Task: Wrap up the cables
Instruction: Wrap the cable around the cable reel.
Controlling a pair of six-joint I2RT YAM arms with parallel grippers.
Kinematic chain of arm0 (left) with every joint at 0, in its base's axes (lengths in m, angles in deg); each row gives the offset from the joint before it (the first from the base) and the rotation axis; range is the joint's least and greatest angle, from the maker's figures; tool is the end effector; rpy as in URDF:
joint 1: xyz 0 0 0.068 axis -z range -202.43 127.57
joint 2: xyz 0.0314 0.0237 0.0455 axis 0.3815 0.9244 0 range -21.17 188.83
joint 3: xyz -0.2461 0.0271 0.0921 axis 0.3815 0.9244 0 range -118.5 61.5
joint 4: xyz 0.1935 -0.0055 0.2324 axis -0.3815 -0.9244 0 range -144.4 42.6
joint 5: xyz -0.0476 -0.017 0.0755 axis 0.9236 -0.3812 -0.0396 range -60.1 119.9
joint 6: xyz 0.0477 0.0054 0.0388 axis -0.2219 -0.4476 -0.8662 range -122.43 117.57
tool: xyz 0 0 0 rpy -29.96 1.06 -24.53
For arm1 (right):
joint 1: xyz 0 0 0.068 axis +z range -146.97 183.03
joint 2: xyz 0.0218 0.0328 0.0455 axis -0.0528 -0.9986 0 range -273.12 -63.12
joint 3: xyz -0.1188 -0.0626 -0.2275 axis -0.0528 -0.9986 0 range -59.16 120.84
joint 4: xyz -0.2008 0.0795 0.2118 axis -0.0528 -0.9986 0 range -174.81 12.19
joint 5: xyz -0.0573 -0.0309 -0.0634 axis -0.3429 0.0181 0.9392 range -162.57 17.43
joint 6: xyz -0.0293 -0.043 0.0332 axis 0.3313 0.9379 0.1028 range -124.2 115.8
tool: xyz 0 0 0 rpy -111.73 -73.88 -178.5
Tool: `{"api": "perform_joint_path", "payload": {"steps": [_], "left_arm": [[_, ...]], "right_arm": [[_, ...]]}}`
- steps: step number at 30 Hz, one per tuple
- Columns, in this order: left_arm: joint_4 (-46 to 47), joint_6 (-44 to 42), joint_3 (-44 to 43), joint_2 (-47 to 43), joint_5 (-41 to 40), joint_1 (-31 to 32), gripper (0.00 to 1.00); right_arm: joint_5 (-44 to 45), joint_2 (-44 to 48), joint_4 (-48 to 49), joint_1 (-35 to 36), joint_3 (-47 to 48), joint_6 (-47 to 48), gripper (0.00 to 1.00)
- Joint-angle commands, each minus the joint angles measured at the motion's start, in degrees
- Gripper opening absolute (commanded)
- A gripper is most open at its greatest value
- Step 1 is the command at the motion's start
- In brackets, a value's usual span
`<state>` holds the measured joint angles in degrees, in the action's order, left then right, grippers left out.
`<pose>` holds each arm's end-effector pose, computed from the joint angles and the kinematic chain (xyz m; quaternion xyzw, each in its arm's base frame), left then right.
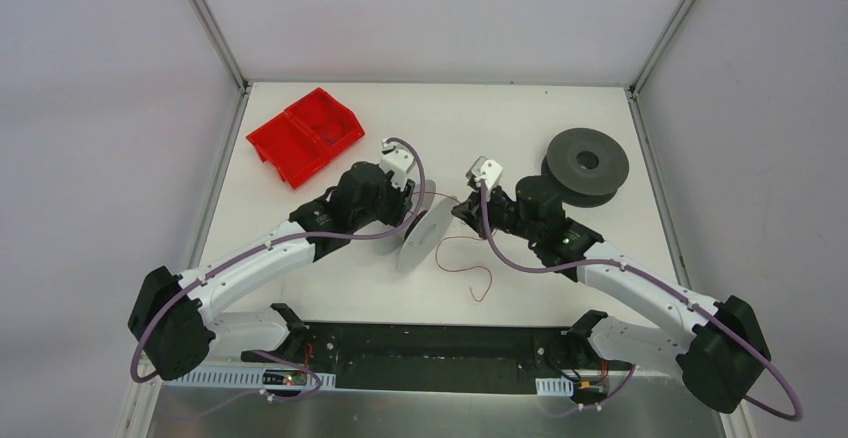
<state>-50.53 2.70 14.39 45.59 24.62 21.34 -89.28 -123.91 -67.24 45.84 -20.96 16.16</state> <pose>0.2355 -0.2198 0.2608 0.2512 0.7935 -0.1939 0.5192 0.2116 0.2143 0.2560 -0.4807 0.6072 0.2319 0.5886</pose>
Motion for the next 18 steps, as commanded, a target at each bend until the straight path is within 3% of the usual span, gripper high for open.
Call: {"api": "perform_joint_path", "payload": {"steps": [1, 11, 18], "left_arm": [[1.1, -0.3, 0.5, -3.1, -2.0, -0.4, 0.34], [-6.3, -1.8, -0.9, -4.8, 3.4, -0.4, 0.19], [-9.1, -2.3, -1.9, -4.7, 4.2, -0.4, 0.18]], "right_arm": [[1.2, 2.1, 1.5, -0.5, 0.1, -1.3, 0.00], [-0.2, 1.2, 0.3, -1.4, -0.1, -0.6, 0.00], [-0.3, 0.8, 0.3, -1.4, -0.2, -0.5, 0.00]]}}
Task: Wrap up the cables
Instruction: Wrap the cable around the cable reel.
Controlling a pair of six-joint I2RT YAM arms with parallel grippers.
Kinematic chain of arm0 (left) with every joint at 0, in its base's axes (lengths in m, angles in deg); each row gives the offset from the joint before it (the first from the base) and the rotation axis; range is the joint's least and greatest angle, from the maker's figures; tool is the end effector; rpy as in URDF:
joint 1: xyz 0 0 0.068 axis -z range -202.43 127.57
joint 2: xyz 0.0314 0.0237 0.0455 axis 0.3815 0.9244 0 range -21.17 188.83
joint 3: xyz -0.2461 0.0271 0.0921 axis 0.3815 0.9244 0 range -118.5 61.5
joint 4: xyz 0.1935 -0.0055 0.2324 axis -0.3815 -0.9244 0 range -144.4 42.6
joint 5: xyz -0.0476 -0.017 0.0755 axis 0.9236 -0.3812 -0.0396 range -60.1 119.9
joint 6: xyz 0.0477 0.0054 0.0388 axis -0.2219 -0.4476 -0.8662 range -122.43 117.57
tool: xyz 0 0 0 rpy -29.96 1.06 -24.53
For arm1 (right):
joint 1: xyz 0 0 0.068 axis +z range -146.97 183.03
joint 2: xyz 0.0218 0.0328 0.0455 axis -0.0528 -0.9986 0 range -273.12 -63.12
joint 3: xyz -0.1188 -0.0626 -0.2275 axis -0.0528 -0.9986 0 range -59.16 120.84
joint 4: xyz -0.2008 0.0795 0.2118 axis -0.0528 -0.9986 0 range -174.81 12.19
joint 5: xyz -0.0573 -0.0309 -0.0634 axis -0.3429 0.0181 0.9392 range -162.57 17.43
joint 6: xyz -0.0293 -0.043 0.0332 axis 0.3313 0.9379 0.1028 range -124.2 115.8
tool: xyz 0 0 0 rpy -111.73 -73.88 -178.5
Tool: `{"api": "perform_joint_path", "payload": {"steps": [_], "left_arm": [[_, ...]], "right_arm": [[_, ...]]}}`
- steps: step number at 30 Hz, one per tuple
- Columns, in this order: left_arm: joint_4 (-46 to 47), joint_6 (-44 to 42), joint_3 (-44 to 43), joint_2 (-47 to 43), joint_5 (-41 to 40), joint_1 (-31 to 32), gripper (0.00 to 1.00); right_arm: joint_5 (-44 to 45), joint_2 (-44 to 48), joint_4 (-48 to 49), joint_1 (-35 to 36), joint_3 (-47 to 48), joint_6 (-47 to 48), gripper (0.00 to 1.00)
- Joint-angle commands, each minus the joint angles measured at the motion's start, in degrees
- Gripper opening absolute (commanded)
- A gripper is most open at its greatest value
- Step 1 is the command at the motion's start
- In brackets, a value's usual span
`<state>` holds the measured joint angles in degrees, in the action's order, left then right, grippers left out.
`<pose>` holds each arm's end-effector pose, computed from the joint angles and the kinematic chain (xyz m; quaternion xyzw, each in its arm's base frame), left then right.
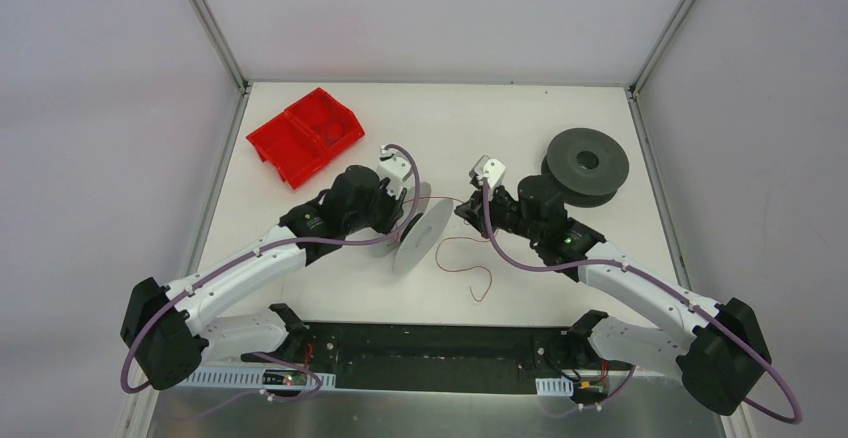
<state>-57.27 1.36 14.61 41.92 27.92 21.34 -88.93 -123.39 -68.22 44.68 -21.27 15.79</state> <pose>0.2224 -0.2109 0.2652 0.2814 0.8003 -0.2000 0.4903 0.2146 0.2084 0.2543 -0.4726 0.6188 0.2252 0.5856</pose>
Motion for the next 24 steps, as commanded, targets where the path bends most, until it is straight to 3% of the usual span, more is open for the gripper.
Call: {"api": "perform_joint_path", "payload": {"steps": [1, 10, 19, 24], "left_arm": [[-2.6, -1.0, -2.0, -1.1, 0.8, -0.4, 0.18], [-2.8, -1.5, -1.2, -0.3, 1.8, -0.4, 0.00], [-4.6, -1.8, -2.7, 0.2, 0.0, -0.4, 0.00], [-5.8, -1.3, -3.8, -0.1, -3.8, -0.4, 0.19]], "right_arm": [[-0.8, 0.2, 1.3, -0.2, 0.0, -0.1, 0.00], [-1.8, -1.3, 1.2, -0.2, 0.4, -0.7, 0.02], [-2.1, -1.3, 1.2, -0.3, 0.6, -1.4, 0.02], [-2.4, -1.0, 1.3, -0.2, 0.9, -1.5, 0.02]]}}
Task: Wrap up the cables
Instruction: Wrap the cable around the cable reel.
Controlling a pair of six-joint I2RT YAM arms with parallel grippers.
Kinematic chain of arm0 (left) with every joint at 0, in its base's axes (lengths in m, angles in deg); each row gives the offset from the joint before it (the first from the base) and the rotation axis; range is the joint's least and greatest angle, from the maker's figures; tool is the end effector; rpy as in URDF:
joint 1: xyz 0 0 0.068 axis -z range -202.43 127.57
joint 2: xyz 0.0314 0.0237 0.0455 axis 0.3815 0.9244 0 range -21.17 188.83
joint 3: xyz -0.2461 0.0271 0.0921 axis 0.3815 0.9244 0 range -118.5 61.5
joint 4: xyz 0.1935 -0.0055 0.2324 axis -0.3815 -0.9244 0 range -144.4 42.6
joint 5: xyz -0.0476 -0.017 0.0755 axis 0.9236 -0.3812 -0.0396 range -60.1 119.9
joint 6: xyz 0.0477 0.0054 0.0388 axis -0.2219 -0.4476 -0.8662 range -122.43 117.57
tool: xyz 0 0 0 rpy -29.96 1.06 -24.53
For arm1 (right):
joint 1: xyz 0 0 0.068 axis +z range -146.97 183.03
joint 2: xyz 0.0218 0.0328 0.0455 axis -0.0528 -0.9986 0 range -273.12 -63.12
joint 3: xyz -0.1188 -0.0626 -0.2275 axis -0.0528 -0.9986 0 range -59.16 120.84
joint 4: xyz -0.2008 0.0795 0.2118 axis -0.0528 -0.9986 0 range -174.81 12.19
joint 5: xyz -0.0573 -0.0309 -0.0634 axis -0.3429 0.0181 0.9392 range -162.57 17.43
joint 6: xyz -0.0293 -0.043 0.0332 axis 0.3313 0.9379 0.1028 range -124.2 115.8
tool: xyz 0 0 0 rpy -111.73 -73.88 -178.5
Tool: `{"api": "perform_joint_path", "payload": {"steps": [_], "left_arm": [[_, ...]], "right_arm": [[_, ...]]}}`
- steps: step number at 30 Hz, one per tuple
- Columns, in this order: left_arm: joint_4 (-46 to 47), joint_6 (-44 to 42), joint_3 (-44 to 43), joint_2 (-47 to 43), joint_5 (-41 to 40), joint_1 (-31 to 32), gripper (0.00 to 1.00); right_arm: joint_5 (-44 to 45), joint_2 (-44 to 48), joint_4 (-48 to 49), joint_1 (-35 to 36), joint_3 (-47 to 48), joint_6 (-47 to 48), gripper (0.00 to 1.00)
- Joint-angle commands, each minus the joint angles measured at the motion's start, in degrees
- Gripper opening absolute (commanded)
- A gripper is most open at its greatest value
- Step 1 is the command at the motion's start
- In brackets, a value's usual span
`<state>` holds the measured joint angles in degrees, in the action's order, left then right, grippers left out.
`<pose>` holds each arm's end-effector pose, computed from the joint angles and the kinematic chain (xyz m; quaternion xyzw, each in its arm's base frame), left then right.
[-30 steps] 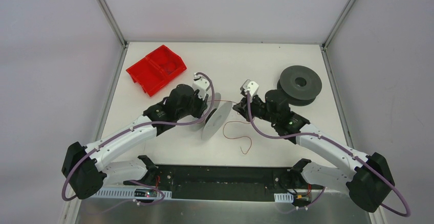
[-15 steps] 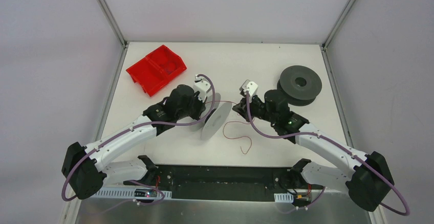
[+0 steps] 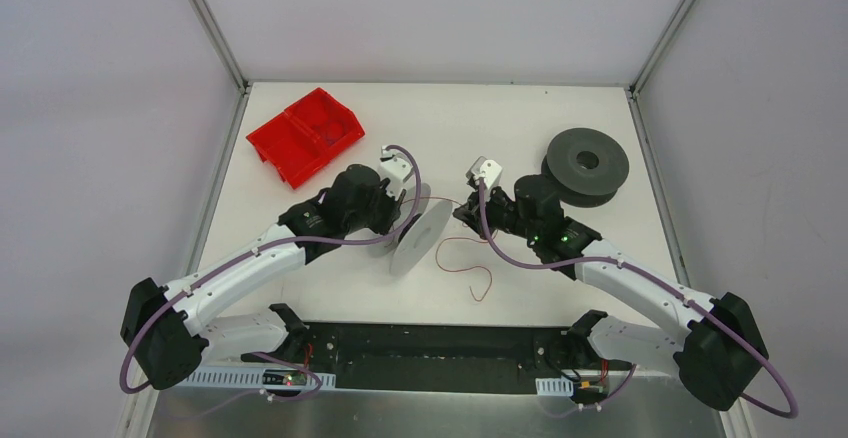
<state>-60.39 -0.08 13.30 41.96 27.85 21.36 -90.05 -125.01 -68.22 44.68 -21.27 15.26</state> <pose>0.2215 -0.2102 0.2683 0.2945 0.8045 -0.1879 0.4803 0.2167 0.2115 0.2465 -0.4773 0.6253 0.2343 0.5712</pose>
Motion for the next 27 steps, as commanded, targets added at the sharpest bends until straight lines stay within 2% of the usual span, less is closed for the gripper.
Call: {"api": "perform_joint_path", "payload": {"steps": [1, 3, 5, 8, 10, 15, 21, 25, 27], "left_arm": [[-2.8, 0.1, -2.5, -0.4, -4.3, -0.4, 0.23], [-3.2, -0.2, -2.7, -0.9, -4.6, -0.4, 0.26], [-3.5, -0.6, -2.8, -1.4, -3.9, -0.4, 0.24], [-3.7, -1.1, -3.0, -1.9, -2.5, -0.4, 0.15], [-4.3, -1.5, -3.2, -1.9, -2.1, -0.4, 0.01], [-5.2, -3.0, -3.6, -2.1, 0.5, -0.4, 0.00], [-5.3, -3.0, -5.0, -2.3, 1.9, -0.4, 0.00], [-7.1, -0.3, -6.7, -2.6, 1.8, -0.9, 0.00], [-9.4, 0.8, -8.4, -2.3, 0.6, -1.3, 0.00]], "right_arm": [[-1.2, 0.6, 1.3, -0.2, 0.8, -0.8, 0.02], [-1.2, 0.5, 1.2, -0.2, 0.8, -0.8, 0.02], [-1.3, 0.6, 1.1, -0.2, 0.7, -0.8, 0.02], [-1.3, 0.6, 1.1, -0.2, 0.8, -0.7, 0.02], [-1.4, 0.5, 1.1, -0.2, 0.9, -0.8, 0.02], [-1.3, 0.0, 1.1, -0.2, 1.4, -0.9, 0.03], [-0.1, -1.1, 1.2, -0.2, 2.8, -1.8, 0.17], [0.4, -0.5, 2.3, -0.2, 1.1, -2.1, 0.32], [0.0, 0.2, 4.2, -0.2, -0.8, -2.2, 0.42]]}}
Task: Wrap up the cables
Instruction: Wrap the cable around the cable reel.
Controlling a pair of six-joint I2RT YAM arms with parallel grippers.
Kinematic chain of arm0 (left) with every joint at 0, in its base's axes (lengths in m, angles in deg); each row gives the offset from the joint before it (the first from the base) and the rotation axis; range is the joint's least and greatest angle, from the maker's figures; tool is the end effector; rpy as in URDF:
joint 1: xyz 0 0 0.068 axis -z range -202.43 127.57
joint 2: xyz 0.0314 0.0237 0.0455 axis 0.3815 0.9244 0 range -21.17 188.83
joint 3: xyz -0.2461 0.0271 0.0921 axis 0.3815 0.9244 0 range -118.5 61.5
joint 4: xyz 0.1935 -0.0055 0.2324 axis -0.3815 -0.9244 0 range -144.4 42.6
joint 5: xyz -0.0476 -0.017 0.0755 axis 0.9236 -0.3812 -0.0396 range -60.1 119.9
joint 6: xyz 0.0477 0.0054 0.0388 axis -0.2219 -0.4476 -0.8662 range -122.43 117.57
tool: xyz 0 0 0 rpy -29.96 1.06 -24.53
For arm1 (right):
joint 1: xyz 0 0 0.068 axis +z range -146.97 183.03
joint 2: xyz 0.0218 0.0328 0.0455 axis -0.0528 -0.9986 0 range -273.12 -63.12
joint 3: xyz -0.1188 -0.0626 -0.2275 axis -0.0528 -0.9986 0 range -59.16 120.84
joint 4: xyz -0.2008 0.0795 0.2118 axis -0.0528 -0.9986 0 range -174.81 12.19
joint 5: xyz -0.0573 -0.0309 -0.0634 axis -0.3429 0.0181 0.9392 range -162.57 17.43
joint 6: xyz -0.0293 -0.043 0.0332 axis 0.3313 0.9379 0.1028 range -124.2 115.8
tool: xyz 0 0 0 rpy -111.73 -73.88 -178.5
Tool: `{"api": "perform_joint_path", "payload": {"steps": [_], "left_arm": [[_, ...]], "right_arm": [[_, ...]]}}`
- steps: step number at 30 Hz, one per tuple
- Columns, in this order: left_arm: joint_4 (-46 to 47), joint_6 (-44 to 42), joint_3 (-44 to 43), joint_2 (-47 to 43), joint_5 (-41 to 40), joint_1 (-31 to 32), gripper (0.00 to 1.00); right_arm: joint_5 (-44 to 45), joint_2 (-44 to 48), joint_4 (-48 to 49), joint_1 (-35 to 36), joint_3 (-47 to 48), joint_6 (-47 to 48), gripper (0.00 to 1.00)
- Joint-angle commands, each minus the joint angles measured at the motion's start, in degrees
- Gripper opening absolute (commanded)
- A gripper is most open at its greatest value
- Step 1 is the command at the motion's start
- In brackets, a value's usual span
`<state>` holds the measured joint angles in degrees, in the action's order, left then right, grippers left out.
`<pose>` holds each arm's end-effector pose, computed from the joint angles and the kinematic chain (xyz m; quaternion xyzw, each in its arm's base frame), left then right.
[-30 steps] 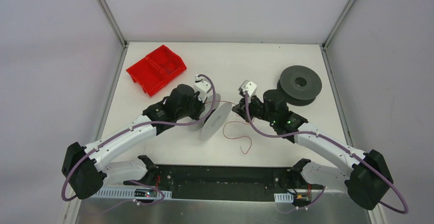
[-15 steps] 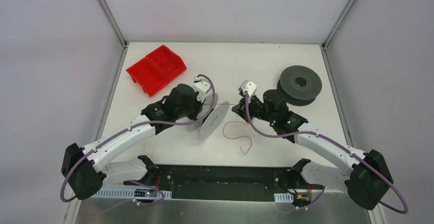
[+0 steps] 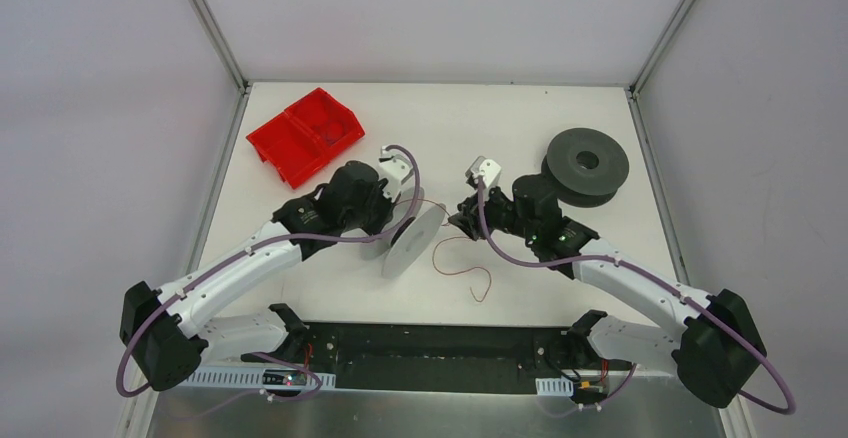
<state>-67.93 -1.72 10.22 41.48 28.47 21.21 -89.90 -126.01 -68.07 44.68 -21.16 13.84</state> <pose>0.2176 -0.2061 0.2784 0.3142 0.8157 -0.1731 0.4537 0.2187 0.2131 0.2426 -0.4702 0.6354 0.2400 0.5635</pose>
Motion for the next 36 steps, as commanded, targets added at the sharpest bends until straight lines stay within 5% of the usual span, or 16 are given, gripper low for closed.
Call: {"api": "perform_joint_path", "payload": {"steps": [1, 10, 30, 36], "left_arm": [[-3.1, 2.6, -6.5, -1.6, -0.4, -1.3, 0.00], [-6.7, 6.7, -11.3, -5.1, 2.9, -2.1, 0.00], [-7.6, 3.4, -9.9, 4.4, -2.3, -2.3, 0.00], [-7.5, 3.6, -8.9, 4.2, -2.1, -2.5, 0.08]], "right_arm": [[-0.7, 1.8, 5.5, -0.2, -1.9, -0.9, 0.47], [-4.9, 1.4, 17.2, -0.2, -6.3, -0.2, 0.64], [-3.0, 5.7, 14.7, -0.2, -5.9, -5.4, 0.63], [1.5, 4.8, 14.5, -0.2, -4.7, -5.0, 0.61]]}}
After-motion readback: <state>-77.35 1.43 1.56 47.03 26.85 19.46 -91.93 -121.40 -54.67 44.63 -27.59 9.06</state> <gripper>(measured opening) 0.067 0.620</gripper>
